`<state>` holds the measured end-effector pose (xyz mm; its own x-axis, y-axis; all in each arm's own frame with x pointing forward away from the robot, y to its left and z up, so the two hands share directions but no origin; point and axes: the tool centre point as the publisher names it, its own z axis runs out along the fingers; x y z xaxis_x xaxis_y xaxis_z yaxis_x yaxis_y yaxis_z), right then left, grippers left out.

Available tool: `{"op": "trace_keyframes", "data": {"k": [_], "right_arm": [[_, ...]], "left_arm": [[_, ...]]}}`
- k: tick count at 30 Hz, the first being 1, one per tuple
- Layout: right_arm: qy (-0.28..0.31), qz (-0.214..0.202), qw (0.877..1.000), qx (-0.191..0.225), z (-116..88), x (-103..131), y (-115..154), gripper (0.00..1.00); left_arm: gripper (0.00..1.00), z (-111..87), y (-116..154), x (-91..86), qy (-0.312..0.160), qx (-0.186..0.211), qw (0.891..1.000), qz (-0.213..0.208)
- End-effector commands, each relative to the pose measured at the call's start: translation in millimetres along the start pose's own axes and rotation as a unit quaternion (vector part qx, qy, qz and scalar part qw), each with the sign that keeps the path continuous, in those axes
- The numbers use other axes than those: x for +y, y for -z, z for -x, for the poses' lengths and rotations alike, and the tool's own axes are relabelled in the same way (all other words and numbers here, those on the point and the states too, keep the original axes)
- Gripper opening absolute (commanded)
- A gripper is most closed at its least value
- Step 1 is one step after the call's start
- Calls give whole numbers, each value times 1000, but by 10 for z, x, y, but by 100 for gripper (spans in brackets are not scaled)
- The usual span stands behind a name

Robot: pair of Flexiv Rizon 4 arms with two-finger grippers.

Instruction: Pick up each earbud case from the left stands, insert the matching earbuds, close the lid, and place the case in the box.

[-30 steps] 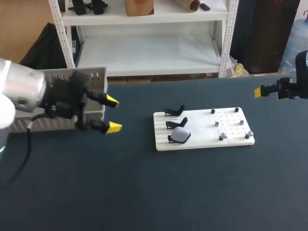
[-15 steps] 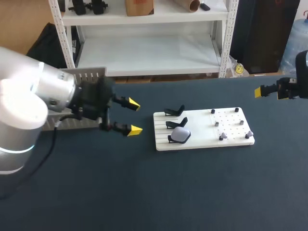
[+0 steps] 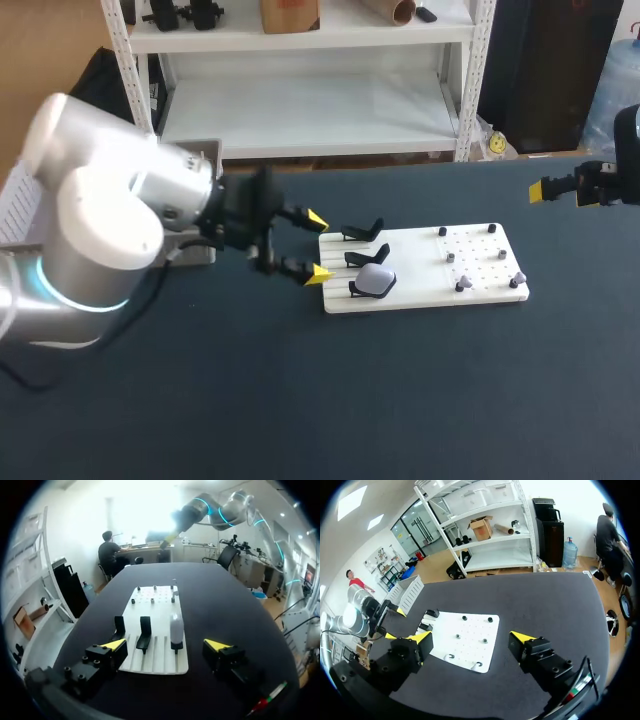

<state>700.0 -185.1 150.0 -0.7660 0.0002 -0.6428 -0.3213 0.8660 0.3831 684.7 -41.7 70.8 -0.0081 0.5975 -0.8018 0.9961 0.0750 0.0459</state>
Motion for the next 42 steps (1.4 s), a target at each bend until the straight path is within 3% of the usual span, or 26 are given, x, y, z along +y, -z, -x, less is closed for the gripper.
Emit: {"op": "trace_keyframes", "data": {"k": [1, 7, 10, 25, 29, 42], "right_arm": [[0, 0, 1000, 0, 0, 0, 0, 100], [0, 0, 1000, 0, 0, 0, 0, 100], [0, 0, 1000, 0, 0, 0, 0, 100], [0, 0, 1000, 0, 0, 0, 0, 100], [0, 0, 1000, 0, 0, 0, 0, 100], [0, 0, 1000, 0, 0, 0, 0, 100]], "left_arm": [[100, 28, -222, 20, 2, 2, 1000, 3], [100, -2, -333, -59, 15, -7, 1000, 11], [100, 31, -326, -99, 21, -31, 999, 8], [100, 31, -326, -99, 21, -31, 999, 8], [100, 1, -298, -128, 37, -32, 998, 29], [100, -27, -454, -196, 37, -16, 999, 24]]}}
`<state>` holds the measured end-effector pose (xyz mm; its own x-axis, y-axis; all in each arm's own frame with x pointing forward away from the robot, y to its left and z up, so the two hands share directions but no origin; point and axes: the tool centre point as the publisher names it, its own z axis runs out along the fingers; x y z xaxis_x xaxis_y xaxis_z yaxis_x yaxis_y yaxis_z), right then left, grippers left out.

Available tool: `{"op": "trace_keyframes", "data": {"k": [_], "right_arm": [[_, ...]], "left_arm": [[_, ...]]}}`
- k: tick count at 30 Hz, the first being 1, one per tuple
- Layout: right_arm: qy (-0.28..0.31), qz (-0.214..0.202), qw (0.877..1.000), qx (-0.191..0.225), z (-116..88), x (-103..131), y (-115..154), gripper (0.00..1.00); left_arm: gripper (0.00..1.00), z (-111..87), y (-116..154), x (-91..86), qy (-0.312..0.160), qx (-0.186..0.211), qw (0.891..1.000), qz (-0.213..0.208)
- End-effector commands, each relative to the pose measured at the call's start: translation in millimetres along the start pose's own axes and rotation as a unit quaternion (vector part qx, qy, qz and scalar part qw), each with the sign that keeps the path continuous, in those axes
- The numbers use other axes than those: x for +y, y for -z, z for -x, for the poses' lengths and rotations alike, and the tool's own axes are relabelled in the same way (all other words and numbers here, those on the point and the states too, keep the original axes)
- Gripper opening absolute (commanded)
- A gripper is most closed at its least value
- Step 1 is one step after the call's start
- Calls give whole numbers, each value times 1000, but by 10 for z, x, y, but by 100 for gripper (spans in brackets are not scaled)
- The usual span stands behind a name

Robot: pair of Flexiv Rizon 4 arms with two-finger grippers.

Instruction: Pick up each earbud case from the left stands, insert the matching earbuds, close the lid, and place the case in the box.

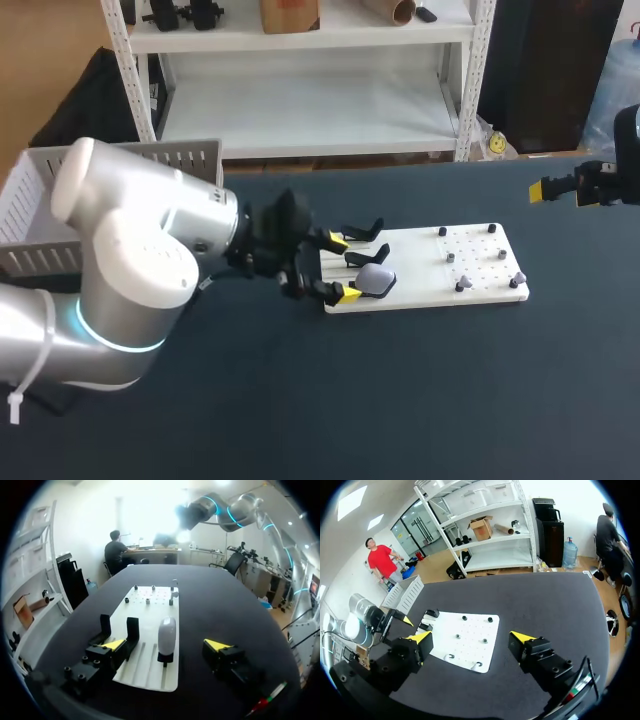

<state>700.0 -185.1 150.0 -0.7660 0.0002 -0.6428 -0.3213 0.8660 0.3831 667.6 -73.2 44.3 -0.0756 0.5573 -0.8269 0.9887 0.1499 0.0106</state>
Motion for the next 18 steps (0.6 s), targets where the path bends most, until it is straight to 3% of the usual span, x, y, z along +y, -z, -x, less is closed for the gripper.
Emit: {"op": "trace_keyframes", "data": {"k": [1, 13, 14, 15, 16, 18], "right_arm": [[0, 0, 1000, 0, 0, 0, 0, 100], [0, 0, 1000, 0, 0, 0, 0, 100], [0, 0, 1000, 0, 0, 0, 0, 100], [0, 0, 1000, 0, 0, 0, 0, 100], [0, 0, 1000, 0, 0, 0, 0, 100], [0, 0, 1000, 0, 0, 0, 0, 100]], "left_arm": [[100, -4, -66, 8, 0, 4, 1000, 4], [92, -53, -157, 97, 10, 4, 1000, 0], [88, -52, -168, 105, 10, 4, 1000, -1], [73, -47, -175, 110, 10, 2, 1000, -1], [66, -33, -190, 114, 8, -1, 1000, -4], [69, -13, -205, 113, 6, -1, 1000, -6]]}}
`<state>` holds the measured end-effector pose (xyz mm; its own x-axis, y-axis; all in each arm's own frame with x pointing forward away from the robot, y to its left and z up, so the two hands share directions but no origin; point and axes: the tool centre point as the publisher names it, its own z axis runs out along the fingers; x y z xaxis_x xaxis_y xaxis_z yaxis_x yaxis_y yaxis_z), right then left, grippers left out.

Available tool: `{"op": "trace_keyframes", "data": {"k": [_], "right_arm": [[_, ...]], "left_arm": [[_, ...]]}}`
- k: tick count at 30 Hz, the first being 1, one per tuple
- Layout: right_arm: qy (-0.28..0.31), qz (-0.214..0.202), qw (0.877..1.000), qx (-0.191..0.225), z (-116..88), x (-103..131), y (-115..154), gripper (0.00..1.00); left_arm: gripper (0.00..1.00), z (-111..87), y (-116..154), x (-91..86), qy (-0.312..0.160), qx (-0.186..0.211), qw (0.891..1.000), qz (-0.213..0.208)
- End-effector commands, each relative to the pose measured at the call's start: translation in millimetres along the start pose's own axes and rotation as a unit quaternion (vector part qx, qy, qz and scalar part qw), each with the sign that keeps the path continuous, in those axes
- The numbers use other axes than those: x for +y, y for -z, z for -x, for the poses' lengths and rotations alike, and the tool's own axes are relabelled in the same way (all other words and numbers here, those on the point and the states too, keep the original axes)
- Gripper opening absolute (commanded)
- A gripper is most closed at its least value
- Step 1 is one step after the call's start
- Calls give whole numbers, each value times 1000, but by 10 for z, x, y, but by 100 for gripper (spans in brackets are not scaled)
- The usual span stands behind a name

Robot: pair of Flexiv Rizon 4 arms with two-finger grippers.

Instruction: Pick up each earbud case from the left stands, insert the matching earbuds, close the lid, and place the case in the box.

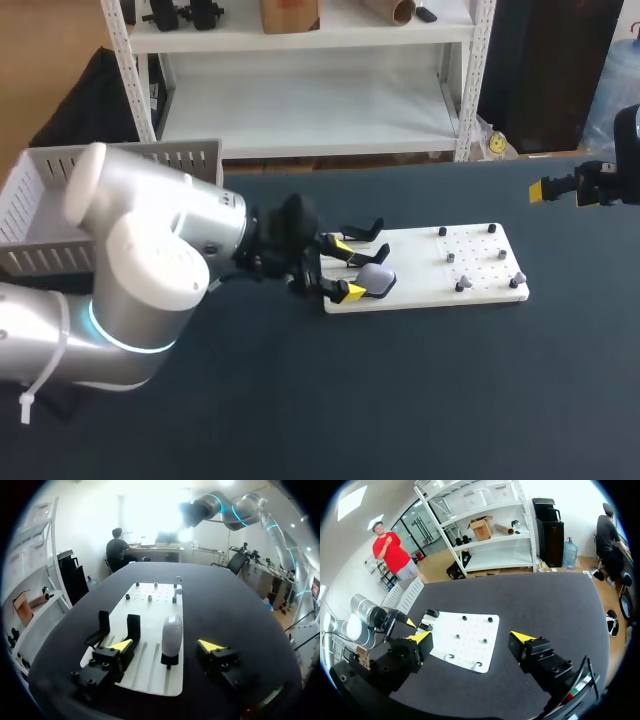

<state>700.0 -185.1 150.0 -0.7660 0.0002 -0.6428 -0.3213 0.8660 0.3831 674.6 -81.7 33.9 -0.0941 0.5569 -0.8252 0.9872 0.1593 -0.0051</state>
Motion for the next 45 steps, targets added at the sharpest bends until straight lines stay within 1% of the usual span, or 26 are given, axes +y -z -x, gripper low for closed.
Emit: {"op": "trace_keyframes", "data": {"k": [1, 3, 6, 9, 10, 14, 16, 18, 22, 25, 28, 31, 36, 38, 41, 42, 43, 44, 45], "right_arm": [[0, 0, 1000, 0, 0, 0, 0, 100], [0, 0, 1000, 0, 0, 0, 0, 100], [0, 0, 1000, 0, 0, 0, 0, 100], [0, 0, 1000, 0, 0, 0, 0, 100], [0, 0, 1000, 0, 0, 0, 0, 100], [0, 0, 1000, 0, 0, 0, 0, 100], [0, 0, 1000, 0, 0, 0, 0, 100], [0, 0, 1000, 0, 0, 0, 0, 100], [0, 0, 1000, 0, 0, 0, 0, 100], [0, 0, 1000, 0, 0, 0, 0, 100], [0, 0, 1000, 0, 0, 0, 0, 100], [0, 0, 1000, 0, 0, 0, 0, 100], [0, 0, 1000, 0, 0, 0, 0, 100], [0, 0, 1000, 0, 0, 0, 0, 100], [0, 0, 1000, 0, 0, 0, 0, 100], [0, 0, 1000, 0, 0, 0, 0, 100], [0, 0, 1000, 0, 0, 0, 0, 100], [0, 0, 1000, 0, 0, 0, 0, 100], [0, 0, 1000, 0, 0, 0, 0, 100]], "left_arm": [[70, 25, -74, 57, -4, -2, 1000, -8], [74, 29, -91, 58, -6, -6, 1000, -13], [75, 28, -117, 57, -7, -6, 1000, -17], [75, 20, -147, 55, -9, -8, 1000, -25], [73, 17, -153, 56, -9, -9, 1000, -27], [70, 5, -191, 62, -9, -13, 999, -35], [71, 4, -218, 61, -9, -13, 999, -39], [67, -2, -239, 59, -9, -14, 999, -41], [69, -12, -267, 51, -9, -14, 999, -45], [64, -12, -284, 38, -8, -15, 999, -46], [56, -9, -311, 20, -9, -14, 999, -49], [51, -16, -335, 4, -8, -15, 999, -51], [48, -20, -362, -14, -7, -15, 998, -55], [48, -25, -364, -15, -6, -14, 998, -55], [43, -30, -363, -15, -5, -13, 998, -54], [37, -30, -362, -15, -5, -13, 998, -54], [27, -32, -360, -16, -5, -13, 998, -54], [23, -33, -359, -16, -4, -13, 998, -54], [17, -34, -356, -17, -5, -14, 998, -54]]}}
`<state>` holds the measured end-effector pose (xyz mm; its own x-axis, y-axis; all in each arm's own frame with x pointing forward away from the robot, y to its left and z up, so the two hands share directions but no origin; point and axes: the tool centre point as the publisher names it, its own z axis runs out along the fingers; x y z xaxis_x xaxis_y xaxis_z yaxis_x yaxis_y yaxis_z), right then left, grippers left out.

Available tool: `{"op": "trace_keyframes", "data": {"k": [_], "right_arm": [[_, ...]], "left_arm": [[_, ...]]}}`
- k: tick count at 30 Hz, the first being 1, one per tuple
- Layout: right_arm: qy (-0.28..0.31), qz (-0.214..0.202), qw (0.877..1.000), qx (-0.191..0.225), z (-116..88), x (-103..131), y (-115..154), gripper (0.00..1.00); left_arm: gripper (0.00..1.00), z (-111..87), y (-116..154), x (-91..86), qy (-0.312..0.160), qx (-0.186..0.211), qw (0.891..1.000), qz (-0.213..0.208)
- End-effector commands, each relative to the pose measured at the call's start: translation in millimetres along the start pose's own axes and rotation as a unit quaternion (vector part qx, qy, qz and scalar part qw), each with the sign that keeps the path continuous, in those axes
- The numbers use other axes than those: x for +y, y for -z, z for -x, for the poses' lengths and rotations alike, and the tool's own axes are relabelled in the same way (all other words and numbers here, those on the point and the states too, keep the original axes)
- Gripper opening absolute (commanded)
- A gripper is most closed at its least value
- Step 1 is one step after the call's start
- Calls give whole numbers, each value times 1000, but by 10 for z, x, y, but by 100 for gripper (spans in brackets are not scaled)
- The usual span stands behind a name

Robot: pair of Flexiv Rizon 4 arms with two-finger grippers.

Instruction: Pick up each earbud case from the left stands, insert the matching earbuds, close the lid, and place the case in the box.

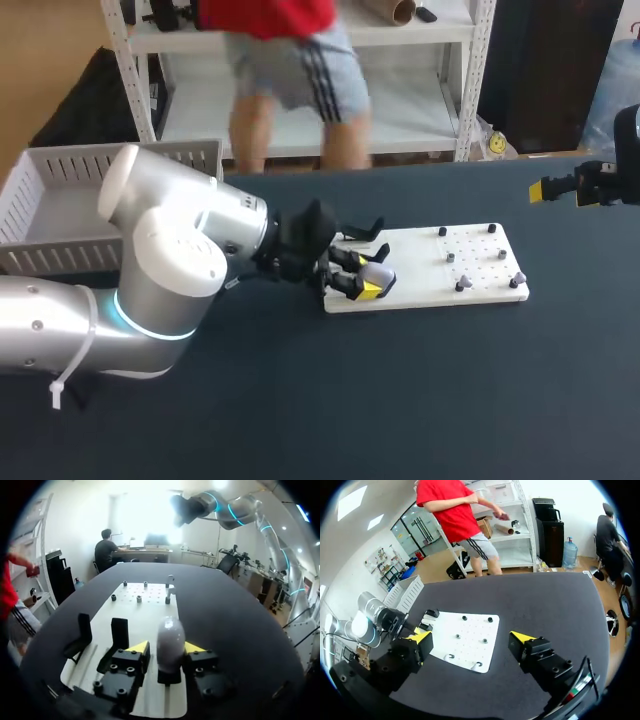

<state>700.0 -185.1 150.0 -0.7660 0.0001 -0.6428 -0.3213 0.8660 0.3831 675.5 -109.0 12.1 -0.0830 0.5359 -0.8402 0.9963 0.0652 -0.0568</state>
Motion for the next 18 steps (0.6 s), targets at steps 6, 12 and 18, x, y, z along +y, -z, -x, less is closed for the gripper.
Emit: {"op": "trace_keyframes", "data": {"k": [6, 12, 18], "right_arm": [[0, 0, 1000, 0, 0, 0, 0, 100], [0, 0, 1000, 0, 0, 0, 0, 100], [0, 0, 1000, 0, 0, 0, 0, 100]], "left_arm": [[0, 5, 15, 0, -3, -6, 1000, -3], [0, 60, 59, -50, -6, -14, 1000, -6], [0, 149, 162, -106, -10, -26, 1000, 1]]}}
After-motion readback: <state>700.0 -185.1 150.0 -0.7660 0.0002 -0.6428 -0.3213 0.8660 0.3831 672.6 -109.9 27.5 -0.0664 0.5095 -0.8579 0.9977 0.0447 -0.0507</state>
